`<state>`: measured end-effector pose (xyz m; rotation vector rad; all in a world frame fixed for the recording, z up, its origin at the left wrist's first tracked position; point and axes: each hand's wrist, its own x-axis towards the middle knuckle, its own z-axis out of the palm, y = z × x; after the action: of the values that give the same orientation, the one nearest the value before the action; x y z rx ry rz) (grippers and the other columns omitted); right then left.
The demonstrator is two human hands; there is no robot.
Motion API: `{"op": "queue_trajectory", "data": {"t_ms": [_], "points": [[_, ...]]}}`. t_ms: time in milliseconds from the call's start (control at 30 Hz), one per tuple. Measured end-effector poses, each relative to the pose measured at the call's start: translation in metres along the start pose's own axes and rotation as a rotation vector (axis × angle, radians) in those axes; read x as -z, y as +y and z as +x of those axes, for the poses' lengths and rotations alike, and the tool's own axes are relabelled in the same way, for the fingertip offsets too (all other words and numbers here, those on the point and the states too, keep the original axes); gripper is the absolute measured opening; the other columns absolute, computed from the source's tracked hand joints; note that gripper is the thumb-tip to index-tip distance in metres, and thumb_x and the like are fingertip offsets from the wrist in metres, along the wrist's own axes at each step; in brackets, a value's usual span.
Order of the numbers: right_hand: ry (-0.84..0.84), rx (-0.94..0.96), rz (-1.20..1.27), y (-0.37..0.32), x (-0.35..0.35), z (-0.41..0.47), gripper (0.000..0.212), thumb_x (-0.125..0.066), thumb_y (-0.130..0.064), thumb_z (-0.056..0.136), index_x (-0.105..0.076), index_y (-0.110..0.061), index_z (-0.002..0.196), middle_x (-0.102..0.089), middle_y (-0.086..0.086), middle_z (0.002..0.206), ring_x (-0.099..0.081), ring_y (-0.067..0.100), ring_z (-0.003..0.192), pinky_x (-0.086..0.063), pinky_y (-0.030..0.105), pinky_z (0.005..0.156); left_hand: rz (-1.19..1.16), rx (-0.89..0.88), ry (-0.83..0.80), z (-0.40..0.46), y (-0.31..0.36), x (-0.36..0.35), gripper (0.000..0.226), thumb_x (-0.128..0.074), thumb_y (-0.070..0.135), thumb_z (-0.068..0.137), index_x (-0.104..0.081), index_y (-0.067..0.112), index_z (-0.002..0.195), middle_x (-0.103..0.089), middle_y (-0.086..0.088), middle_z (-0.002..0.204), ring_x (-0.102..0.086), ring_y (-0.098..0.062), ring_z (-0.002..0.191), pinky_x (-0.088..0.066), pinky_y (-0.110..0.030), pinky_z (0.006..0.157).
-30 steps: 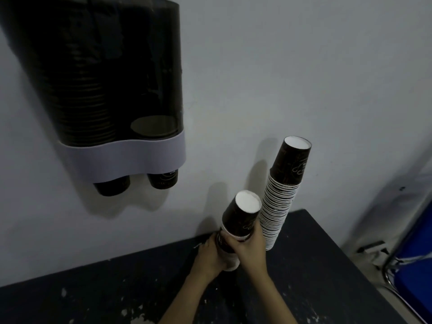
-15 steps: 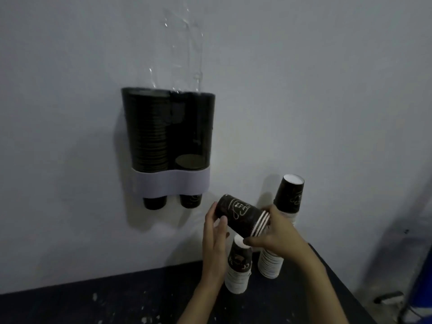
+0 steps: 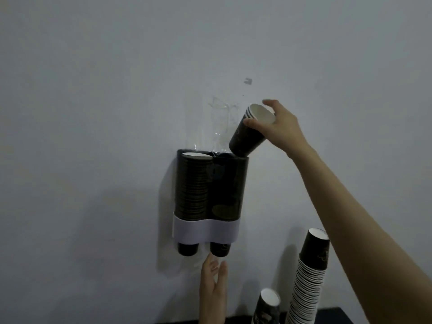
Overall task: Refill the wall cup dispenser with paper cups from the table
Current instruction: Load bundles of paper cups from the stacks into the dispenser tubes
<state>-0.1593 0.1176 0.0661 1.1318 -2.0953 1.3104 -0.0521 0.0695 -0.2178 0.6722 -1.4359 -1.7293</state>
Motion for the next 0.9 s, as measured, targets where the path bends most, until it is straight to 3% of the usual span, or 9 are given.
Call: {"op": "queue_trajectory", "data": {"t_ms": [133, 267, 400, 467, 533, 633, 733, 800, 900], "points": [[-0.219, 0.037, -0.324, -0.005, -0.035, 0.023, 0.059, -0.059, -0.042, 0.083, -0.044, -0.014, 0.133, -0.052, 0.014, 0.133, -0.044, 0.033, 0.125, -0.036, 0.038, 0.103, -0.059, 0.039, 0.057, 0.005, -0.006, 0.003, 0.041, -0.051, 0.005, 0.089, -0.044, 0.006, 0.130, -0.053, -0.018, 0.121, -0.046, -0.020, 0.100, -0.035, -0.033, 0.092], [-0.511, -0.030, -0.373, 0.007, -0.053, 0.022, 0.058, -0.058, -0.042, 0.085, -0.040, -0.014, 0.133, -0.047, 0.014, 0.136, -0.051, 0.029, 0.113, -0.043, 0.034, 0.089, -0.083, 0.075, 0.064, 0.005, -0.016, 0.005, 0.042, -0.050, 0.004, 0.089, -0.043, 0.006, 0.131, -0.052, -0.015, 0.113, -0.046, -0.019, 0.101, -0.036, -0.041, 0.102], [-0.598, -0.041, -0.456, 0.010, -0.059, 0.023, 0.062, -0.051, -0.051, 0.086, -0.047, -0.003, 0.125, -0.051, 0.016, 0.131, -0.051, 0.028, 0.105, -0.047, 0.039, 0.084, -0.056, 0.073, 0.057, 0.004, -0.025, 0.008, 0.041, -0.048, 0.009, 0.091, -0.041, 0.010, 0.132, -0.051, -0.011, 0.116, -0.048, -0.023, 0.106, -0.036, -0.039, 0.102], [-0.645, -0.007, -0.551, 0.008, -0.063, 0.022, 0.065, -0.039, -0.055, 0.090, -0.049, -0.001, 0.125, -0.049, 0.016, 0.136, -0.050, 0.031, 0.114, -0.041, 0.039, 0.089, -0.055, 0.053, 0.047, 0.003, -0.026, 0.009, 0.042, -0.047, 0.011, 0.092, -0.039, 0.011, 0.133, -0.049, -0.006, 0.114, -0.047, -0.023, 0.107, -0.036, -0.037, 0.101], [-0.689, 0.003, -0.649, 0.014, -0.069, 0.024, 0.067, -0.024, -0.061, 0.092, -0.045, -0.013, 0.134, -0.040, 0.011, 0.147, -0.037, 0.030, 0.131, -0.027, 0.042, 0.106, -0.061, 0.042, 0.040, 0.003, -0.027, 0.007, 0.042, -0.046, 0.011, 0.092, -0.039, 0.011, 0.133, -0.050, -0.007, 0.115, -0.046, -0.019, 0.105, -0.037, -0.036, 0.099], [-0.701, -0.025, -0.754, 0.030, -0.076, 0.026, 0.067, -0.012, -0.065, 0.089, -0.023, -0.033, 0.146, -0.020, 0.016, 0.155, -0.007, 0.035, 0.143, -0.010, 0.050, 0.116, -0.070, 0.043, 0.027, 0.001, -0.027, 0.003, 0.040, -0.044, 0.013, 0.093, -0.039, 0.012, 0.132, -0.054, 0.003, 0.105, -0.047, -0.017, 0.104, -0.037, -0.034, 0.097], [-0.670, -0.058, -0.715, 0.033, -0.077, 0.026, 0.060, -0.013, -0.057, 0.093, -0.020, -0.032, 0.147, -0.014, 0.021, 0.154, 0.001, 0.035, 0.144, -0.008, 0.053, 0.115, -0.074, 0.041, -0.003, -0.005, -0.025, 0.003, 0.038, -0.042, 0.017, 0.094, -0.039, 0.014, 0.132, -0.053, 0.007, 0.103, -0.047, -0.015, 0.105, -0.037, -0.032, 0.098], [-0.628, -0.060, -0.659, 0.030, -0.077, 0.019, 0.056, -0.014, -0.051, 0.095, -0.026, -0.030, 0.145, -0.020, 0.021, 0.152, -0.004, 0.035, 0.143, -0.009, 0.052, 0.114, -0.054, 0.042, -0.024, -0.010, -0.025, 0.002, 0.040, -0.041, 0.020, 0.094, -0.036, 0.015, 0.134, -0.051, 0.000, 0.117, -0.047, -0.014, 0.107, -0.037, -0.032, 0.100], [-0.439, 0.038, -0.414, 0.031, -0.076, 0.003, 0.045, -0.023, -0.040, 0.099, -0.046, -0.020, 0.131, -0.045, 0.019, 0.138, -0.030, 0.034, 0.133, -0.015, 0.042, 0.111, -0.028, 0.055, -0.052, -0.016, -0.027, 0.001, 0.043, -0.041, 0.024, 0.094, -0.033, 0.017, 0.136, -0.047, 0.002, 0.120, -0.045, -0.012, 0.109, -0.037, -0.027, 0.095]]}}
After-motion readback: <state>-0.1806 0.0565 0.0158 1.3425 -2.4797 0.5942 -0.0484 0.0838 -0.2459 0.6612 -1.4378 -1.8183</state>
